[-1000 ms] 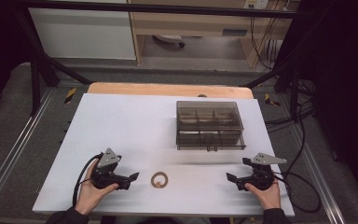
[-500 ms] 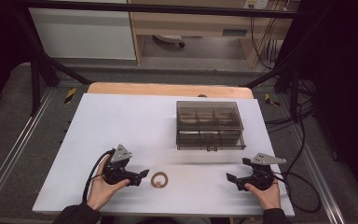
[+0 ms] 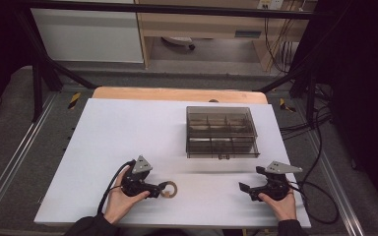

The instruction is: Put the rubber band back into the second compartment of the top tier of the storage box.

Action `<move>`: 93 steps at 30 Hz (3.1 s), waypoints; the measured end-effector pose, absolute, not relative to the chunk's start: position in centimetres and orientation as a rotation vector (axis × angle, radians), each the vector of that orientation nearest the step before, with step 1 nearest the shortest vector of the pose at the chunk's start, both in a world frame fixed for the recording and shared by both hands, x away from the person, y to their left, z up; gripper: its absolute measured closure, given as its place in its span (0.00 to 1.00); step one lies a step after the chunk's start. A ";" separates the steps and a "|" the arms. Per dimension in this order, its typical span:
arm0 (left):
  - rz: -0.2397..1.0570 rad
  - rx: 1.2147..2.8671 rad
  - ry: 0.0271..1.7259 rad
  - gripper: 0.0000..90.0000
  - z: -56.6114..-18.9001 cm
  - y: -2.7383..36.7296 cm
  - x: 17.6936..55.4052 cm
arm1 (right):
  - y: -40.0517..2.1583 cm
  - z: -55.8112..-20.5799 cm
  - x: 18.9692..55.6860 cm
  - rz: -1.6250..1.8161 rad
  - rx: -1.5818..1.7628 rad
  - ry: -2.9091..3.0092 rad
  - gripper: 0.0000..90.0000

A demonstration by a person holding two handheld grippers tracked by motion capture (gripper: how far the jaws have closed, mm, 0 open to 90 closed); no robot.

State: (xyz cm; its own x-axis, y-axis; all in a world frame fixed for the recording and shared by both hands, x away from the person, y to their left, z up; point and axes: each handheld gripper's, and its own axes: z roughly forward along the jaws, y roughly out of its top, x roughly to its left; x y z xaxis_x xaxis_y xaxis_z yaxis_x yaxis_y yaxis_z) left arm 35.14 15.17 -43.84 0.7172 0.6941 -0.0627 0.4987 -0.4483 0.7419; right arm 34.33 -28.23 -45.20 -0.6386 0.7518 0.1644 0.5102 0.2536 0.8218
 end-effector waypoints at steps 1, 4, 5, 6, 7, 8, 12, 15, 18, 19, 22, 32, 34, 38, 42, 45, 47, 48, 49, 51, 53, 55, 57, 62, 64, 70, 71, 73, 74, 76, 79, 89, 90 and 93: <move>0.318 2.143 0.900 0.21 -43.9 15.0 35.1 | -28.2 -45.2 34.3 1.330 1.173 2.266 0.01; 0.316 2.148 0.898 0.28 -44.1 14.6 34.9 | -28.2 -45.2 34.3 1.329 1.173 2.267 0.01; 0.317 2.150 0.900 0.28 -44.2 14.5 34.8 | -28.2 -45.2 34.3 1.329 1.173 2.267 0.01; 0.319 2.154 0.900 0.30 -44.3 14.4 34.8 | -28.2 -45.2 34.4 1.327 1.173 2.268 0.01; 0.325 2.159 0.898 0.33 -44.3 14.3 34.7 | -28.2 -45.2 34.4 1.326 1.172 2.268 0.01; 0.332 2.160 0.898 0.33 -44.4 14.2 34.6 | -28.2 -45.2 34.4 1.326 1.172 2.268 0.01; 0.342 2.158 0.897 0.44 -44.3 14.0 34.4 | -28.2 -45.2 34.3 1.330 1.172 2.267 0.01; 0.341 2.164 0.899 0.48 -44.3 13.9 34.3 | -28.2 -45.2 34.4 1.328 1.170 2.268 0.01; 0.324 2.166 0.907 0.55 -44.4 13.9 34.3 | -28.2 -45.3 34.3 1.328 1.172 2.270 0.01; 0.322 2.168 0.908 0.55 -44.4 13.9 34.3 | -28.2 -45.3 34.3 1.328 1.172 2.270 0.01; 0.309 2.173 0.917 0.62 -44.5 13.8 34.4 | -28.2 -45.3 34.4 1.329 1.171 2.270 0.01; 0.291 2.195 0.934 0.74 -44.8 13.6 34.4 | -28.1 -45.3 34.3 1.329 1.173 2.272 0.01; 0.292 2.197 0.932 0.76 -44.8 13.6 34.4 | -28.1 -45.3 34.3 1.330 1.172 2.272 0.01; 0.289 2.198 0.934 0.81 -44.8 13.5 34.4 | -28.2 -45.3 34.4 1.329 1.169 2.272 0.01; 0.290 2.197 0.937 0.84 -44.9 13.5 34.3 | -28.1 -45.3 34.3 1.329 1.172 2.273 0.01; 0.298 2.199 0.932 0.86 -44.9 13.5 34.3 | -28.1 -45.3 34.3 1.329 1.173 2.273 0.01; 0.299 2.202 0.933 0.88 -44.9 13.5 34.3 | -28.1 -45.3 34.3 1.329 1.173 2.274 0.01; 0.297 2.202 0.933 0.89 -44.9 13.4 34.3 | -28.1 -45.3 34.3 1.328 1.173 2.274 0.01; 0.297 2.202 0.932 0.90 -44.9 13.4 34.3 | -28.2 -45.3 34.4 1.326 1.171 2.274 0.01; 0.297 2.203 0.932 0.91 -44.9 13.4 34.3 | -28.1 -45.3 34.3 1.329 1.172 2.273 0.01; 0.297 2.203 0.932 0.91 -44.9 13.4 34.3 | -28.1 -45.3 34.3 1.329 1.173 2.273 0.01; 0.296 2.202 0.931 0.92 -44.9 13.5 34.3 | -28.1 -45.3 34.3 1.329 1.172 2.274 0.01; 0.294 2.201 0.929 0.92 -44.9 13.5 34.3 | -28.2 -45.3 34.4 1.325 1.167 2.275 0.01; 0.294 2.194 0.927 0.93 -44.8 13.6 34.3 | -28.2 -45.3 34.4 1.326 1.167 2.275 0.01; 0.293 2.189 0.926 0.93 -44.7 13.7 34.3 | -28.1 -45.3 34.4 1.325 1.171 2.276 0.01; 0.288 2.170 0.919 0.93 -44.1 13.9 34.2 | -28.2 -45.3 34.4 1.325 1.170 2.276 0.01; 0.286 2.165 0.920 0.93 -44.1 13.9 34.1 | -28.2 -45.3 34.4 1.325 1.171 2.276 0.01; 0.287 2.164 0.916 0.93 -43.9 14.0 34.1 | -28.1 -45.3 34.4 1.324 1.171 2.277 0.01; 0.288 2.163 0.914 0.93 -43.9 14.0 34.0 | -28.1 -45.3 34.4 1.324 1.171 2.277 0.01; 0.288 2.159 0.912 0.93 -43.8 14.1 34.0 | -28.1 -45.3 34.4 1.325 1.170 2.276 0.01; 0.287 2.156 0.908 0.94 -43.6 14.1 33.9 | -28.1 -45.3 34.3 1.325 1.174 2.278 0.01; 0.287 2.124 0.906 0.94 -42.8 14.7 33.9 | -28.2 -45.3 34.4 1.326 1.171 2.278 0.01; 0.285 2.121 0.907 0.94 -42.8 14.8 33.9 | -28.2 -45.3 34.4 1.325 1.171 2.278 0.01; 0.288 2.114 0.908 0.94 -42.5 14.9 33.9 | -28.2 -45.3 34.4 1.325 1.168 2.279 0.01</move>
